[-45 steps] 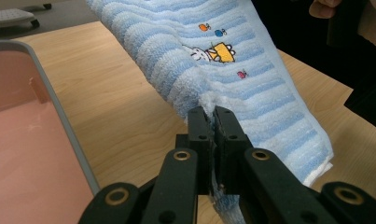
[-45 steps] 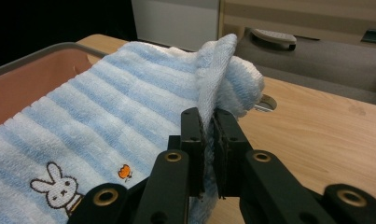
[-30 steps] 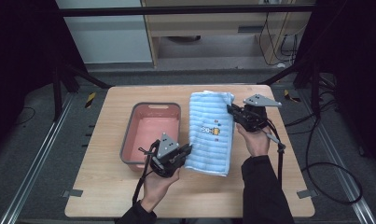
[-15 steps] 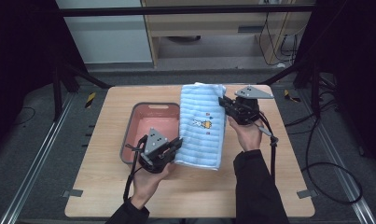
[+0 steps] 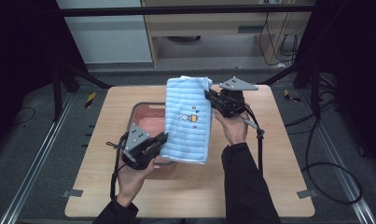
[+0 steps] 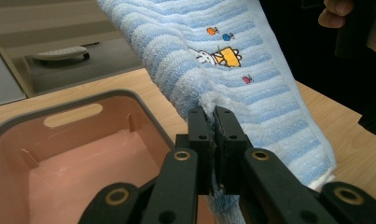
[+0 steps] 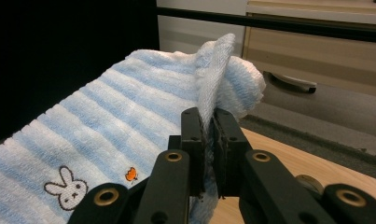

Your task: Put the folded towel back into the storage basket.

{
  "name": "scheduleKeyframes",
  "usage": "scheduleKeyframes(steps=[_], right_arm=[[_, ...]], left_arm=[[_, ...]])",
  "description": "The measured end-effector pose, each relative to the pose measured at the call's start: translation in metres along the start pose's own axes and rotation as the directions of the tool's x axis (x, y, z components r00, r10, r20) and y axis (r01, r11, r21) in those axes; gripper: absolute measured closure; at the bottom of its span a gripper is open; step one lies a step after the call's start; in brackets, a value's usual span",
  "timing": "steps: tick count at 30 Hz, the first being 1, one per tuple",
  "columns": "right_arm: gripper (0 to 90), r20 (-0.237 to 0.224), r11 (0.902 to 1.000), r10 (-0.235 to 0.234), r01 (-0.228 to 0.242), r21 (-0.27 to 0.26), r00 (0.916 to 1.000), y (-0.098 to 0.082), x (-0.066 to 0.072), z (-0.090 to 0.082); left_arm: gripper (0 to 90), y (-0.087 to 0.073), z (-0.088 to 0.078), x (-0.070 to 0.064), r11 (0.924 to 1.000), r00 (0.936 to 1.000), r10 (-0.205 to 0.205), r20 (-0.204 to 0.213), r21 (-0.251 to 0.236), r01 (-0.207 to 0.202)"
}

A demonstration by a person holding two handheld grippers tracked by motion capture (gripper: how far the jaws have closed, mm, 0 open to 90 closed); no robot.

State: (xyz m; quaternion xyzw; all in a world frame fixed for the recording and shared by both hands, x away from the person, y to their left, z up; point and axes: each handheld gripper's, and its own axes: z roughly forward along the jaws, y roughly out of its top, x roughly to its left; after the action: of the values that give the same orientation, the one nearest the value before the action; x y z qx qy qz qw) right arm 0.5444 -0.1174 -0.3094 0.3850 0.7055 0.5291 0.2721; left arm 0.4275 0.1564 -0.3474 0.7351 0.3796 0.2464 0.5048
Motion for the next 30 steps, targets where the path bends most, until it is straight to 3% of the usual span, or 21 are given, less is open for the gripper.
scheduleKeyframes(steps=[10, 21, 30], right_arm=[[84.1, -0.019, 0.9999, -0.003, 0.003, -0.015, 0.9998, 0.01, 0.016, 0.016], [84.1, -0.048, 0.9997, -0.016, 0.015, -0.02, 0.9987, 0.017, 0.036, 0.04], [84.0, -0.064, 0.9999, 0.001, -0.002, -0.016, 0.998, 0.016, 0.044, 0.059]], left_arm=[[86.5, 0.0, -0.016, 0.02, 0.9991, 0.9991, -0.029, -0.029, -0.032, 0.028], [86.5, -0.004, -0.024, 0.037, 0.9986, 0.9972, -0.044, -0.061, -0.034, 0.042], [86.5, -0.01, -0.029, 0.056, 0.9972, 0.9935, -0.071, -0.088, -0.029, 0.069]])
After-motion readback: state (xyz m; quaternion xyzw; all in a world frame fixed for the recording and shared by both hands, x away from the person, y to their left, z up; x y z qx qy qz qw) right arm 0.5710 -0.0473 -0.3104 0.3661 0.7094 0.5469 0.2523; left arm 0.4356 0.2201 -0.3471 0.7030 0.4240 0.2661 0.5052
